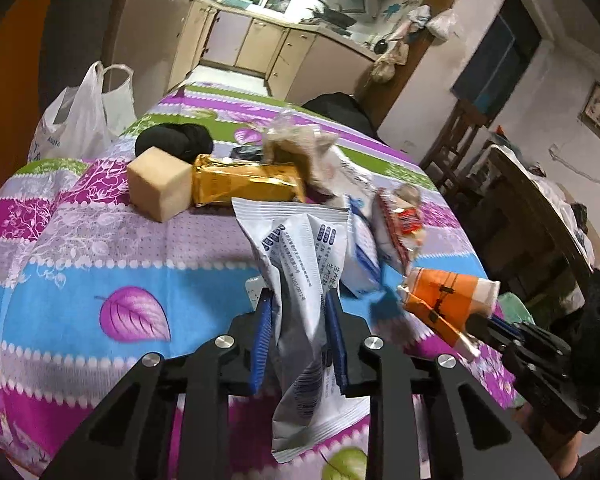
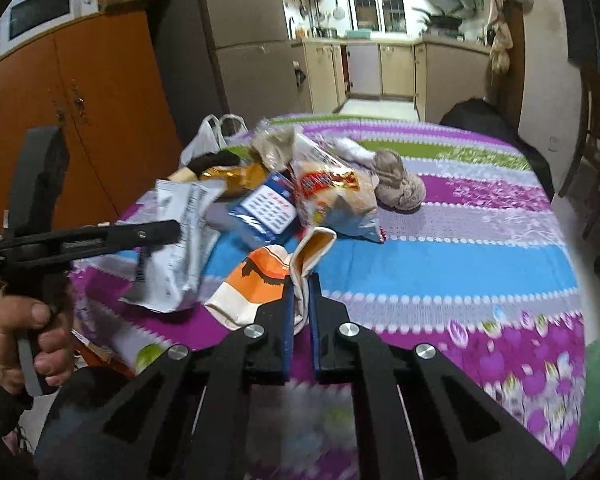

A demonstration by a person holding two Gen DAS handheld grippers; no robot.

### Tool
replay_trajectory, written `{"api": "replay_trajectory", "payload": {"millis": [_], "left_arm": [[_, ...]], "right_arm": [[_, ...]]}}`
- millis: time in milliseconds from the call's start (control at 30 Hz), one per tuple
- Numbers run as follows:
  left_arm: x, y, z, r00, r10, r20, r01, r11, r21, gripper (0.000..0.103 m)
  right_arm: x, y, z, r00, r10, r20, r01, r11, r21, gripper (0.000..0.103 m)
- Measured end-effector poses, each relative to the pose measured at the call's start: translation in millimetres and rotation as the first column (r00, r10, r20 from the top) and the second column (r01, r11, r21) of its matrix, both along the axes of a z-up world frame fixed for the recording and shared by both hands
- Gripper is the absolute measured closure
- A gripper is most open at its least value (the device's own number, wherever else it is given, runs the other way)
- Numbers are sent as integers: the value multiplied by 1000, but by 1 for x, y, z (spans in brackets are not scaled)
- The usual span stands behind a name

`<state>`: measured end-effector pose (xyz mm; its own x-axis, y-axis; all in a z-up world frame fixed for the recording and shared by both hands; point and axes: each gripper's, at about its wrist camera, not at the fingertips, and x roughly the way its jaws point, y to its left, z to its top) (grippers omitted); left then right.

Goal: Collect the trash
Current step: 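Carry the wrapper and cup with both tools over the green trash bin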

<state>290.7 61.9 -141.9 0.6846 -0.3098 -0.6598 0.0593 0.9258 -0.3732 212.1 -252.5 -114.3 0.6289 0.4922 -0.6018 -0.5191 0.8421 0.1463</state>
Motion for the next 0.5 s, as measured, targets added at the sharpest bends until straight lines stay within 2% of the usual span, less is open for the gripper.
{"api": "replay_trajectory", "payload": {"millis": [133,267,400,500], "left_arm": [[-21,-11,16,999,-26,37,26,1000,-7,76],[-32,-27,43,994,-68,88,70,998,-11,76],[-30,-61,75,980,-138,145,139,990,-1,76],[-27,-99,99,959,-215,183,216,976,15,76]], "right_arm": [[-23,-12,20,997,-36,72,35,999,21,98],[-45,-26,54,978,-95,188,98,995,-6,98],[-57,-62,83,955,-175,240,182,983,-9,98],[-61,-105,102,927,-271,260,282,959,-6,98]]}}
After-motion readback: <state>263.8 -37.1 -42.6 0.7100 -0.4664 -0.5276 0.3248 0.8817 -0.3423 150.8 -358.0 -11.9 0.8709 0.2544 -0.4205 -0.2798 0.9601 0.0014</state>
